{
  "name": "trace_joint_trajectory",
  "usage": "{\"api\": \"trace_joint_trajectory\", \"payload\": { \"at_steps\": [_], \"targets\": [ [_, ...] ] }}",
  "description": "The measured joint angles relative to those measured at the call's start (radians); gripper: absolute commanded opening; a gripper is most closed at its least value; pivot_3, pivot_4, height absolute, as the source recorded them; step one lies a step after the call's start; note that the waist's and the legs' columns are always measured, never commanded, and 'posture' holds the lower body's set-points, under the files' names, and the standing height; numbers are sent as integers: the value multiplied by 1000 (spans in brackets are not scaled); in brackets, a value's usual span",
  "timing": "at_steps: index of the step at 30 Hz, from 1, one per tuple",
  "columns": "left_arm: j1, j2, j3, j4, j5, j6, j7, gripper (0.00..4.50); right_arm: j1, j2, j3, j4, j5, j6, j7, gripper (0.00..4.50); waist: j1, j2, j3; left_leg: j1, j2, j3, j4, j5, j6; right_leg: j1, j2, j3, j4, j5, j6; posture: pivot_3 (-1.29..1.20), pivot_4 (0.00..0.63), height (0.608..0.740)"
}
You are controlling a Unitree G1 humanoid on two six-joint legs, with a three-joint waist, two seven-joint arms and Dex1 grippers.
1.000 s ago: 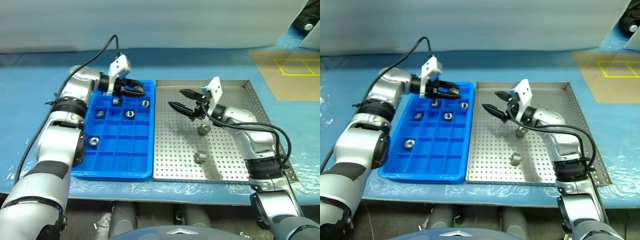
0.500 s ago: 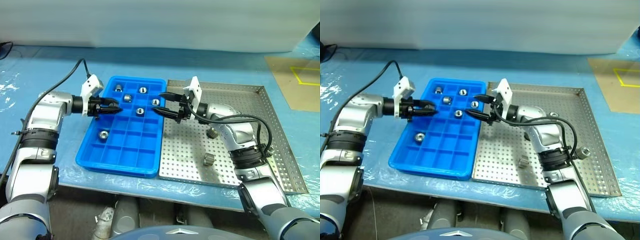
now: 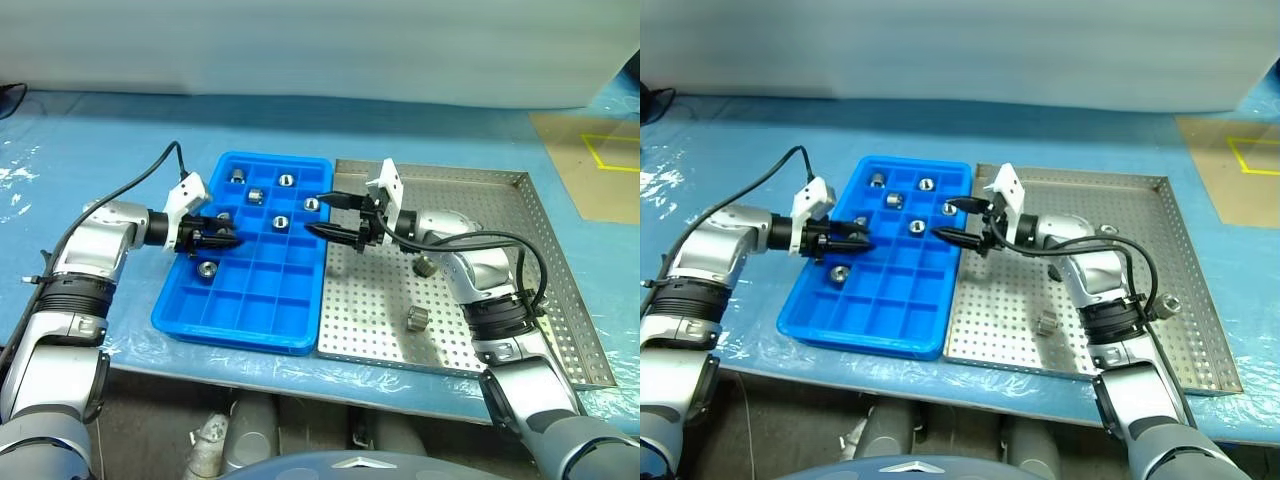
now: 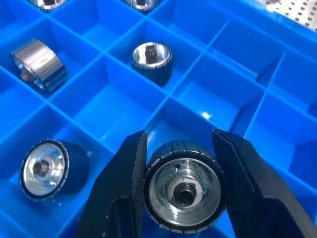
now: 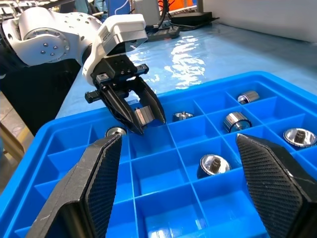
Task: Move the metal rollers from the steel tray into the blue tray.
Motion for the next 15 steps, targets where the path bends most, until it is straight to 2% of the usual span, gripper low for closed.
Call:
{"api": "trace_joint_trajectory", "payload": {
  "at_steps": [2,5,15],
  "targets": [
    [-2,-6,-5,15,3,-13,3,2465,2,-1,0,-1,-5,0,-5,3787,0,0,0,0,0,0,0,0,0,0,0,0,0,0,0,50,150,740],
    [-17,-22,-14,37,7,-27,13,3352,7,-2,0,-6,-6,0,-10,3787,0,0,0,0,0,0,0,0,0,0,0,0,0,0,0,36,150,740],
    [-98,-64,-33,112,17,-74,26,3352,24,-13,-2,-19,-6,-1,-36,3787,-1,0,0,0,0,0,0,0,0,0,0,0,0,0,0,-2,150,740]
  ]
}}
